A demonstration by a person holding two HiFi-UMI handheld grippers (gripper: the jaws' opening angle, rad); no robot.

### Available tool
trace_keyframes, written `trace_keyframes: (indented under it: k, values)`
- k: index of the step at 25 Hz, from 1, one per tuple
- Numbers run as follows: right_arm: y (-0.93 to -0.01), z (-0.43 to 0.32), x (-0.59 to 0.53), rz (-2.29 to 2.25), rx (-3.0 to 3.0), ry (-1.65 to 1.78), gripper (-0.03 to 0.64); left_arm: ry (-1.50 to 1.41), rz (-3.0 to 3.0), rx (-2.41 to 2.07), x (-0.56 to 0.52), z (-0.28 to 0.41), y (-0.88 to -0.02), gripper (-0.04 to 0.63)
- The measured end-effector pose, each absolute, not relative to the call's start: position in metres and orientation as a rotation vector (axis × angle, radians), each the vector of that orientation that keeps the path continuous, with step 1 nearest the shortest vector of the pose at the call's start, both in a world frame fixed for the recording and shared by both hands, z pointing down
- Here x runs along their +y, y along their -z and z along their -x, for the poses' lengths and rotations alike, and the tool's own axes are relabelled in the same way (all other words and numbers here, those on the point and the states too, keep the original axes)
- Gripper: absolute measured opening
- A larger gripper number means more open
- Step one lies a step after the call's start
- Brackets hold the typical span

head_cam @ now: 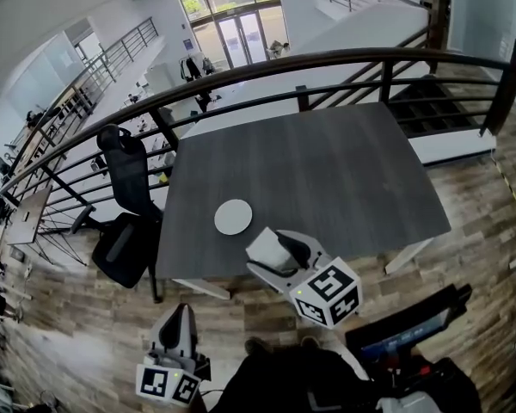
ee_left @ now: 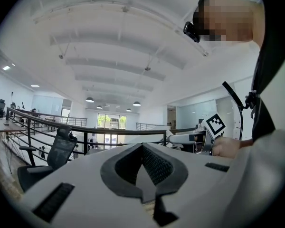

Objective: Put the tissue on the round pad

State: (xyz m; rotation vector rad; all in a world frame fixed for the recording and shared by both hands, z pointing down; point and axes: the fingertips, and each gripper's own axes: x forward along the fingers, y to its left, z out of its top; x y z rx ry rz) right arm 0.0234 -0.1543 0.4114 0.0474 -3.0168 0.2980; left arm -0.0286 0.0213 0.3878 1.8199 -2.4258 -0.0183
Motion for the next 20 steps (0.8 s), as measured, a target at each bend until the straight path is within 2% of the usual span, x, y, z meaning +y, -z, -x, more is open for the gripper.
trace_keyframes:
  k: [20]
  values:
    - [-0.399,0.067,-0.180,-0.348,-2.979,-0.238,0.318,0.096,-2.061,-2.220,-0.023,0.156,-0.384,0.003]
